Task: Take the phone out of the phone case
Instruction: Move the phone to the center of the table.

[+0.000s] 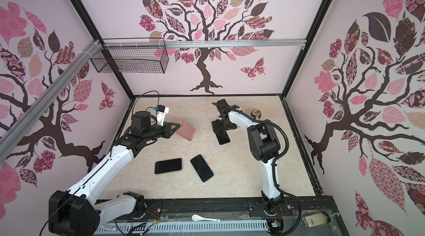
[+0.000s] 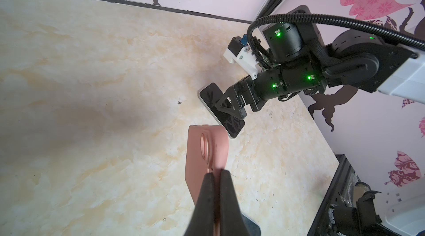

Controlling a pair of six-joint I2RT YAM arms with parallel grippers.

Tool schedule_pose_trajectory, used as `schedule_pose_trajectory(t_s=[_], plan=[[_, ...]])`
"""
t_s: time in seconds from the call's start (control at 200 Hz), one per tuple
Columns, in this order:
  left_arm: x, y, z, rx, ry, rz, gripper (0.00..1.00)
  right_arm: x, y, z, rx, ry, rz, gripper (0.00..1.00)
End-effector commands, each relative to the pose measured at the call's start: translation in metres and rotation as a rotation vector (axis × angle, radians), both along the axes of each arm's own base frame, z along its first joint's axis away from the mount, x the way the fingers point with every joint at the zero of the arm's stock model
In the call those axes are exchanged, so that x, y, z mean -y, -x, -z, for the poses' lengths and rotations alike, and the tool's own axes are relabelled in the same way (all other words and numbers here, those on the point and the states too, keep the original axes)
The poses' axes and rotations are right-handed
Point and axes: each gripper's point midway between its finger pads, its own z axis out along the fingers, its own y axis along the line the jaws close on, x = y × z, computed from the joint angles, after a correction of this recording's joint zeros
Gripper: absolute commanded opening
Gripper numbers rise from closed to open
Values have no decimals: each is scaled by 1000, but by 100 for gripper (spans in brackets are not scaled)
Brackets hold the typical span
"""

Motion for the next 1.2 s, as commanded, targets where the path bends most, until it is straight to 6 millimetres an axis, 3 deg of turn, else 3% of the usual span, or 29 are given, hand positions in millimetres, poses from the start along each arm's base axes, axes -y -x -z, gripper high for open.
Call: schedule_pose_trajectory(t_s=[0.0,0.565,1.015,1.195], plan=[[0,0,1,14,21,2,0,-8,2,13,-29,20,-44,100],[0,2,3,9,25,7,0,-1,11,41,-84,133,-60,99],[1,6,4,6,31,21,0,-1,26,57,-158,120,-37,79],[3,11,2,-9,35,38,0,7,29,51,-149,138,8,72]])
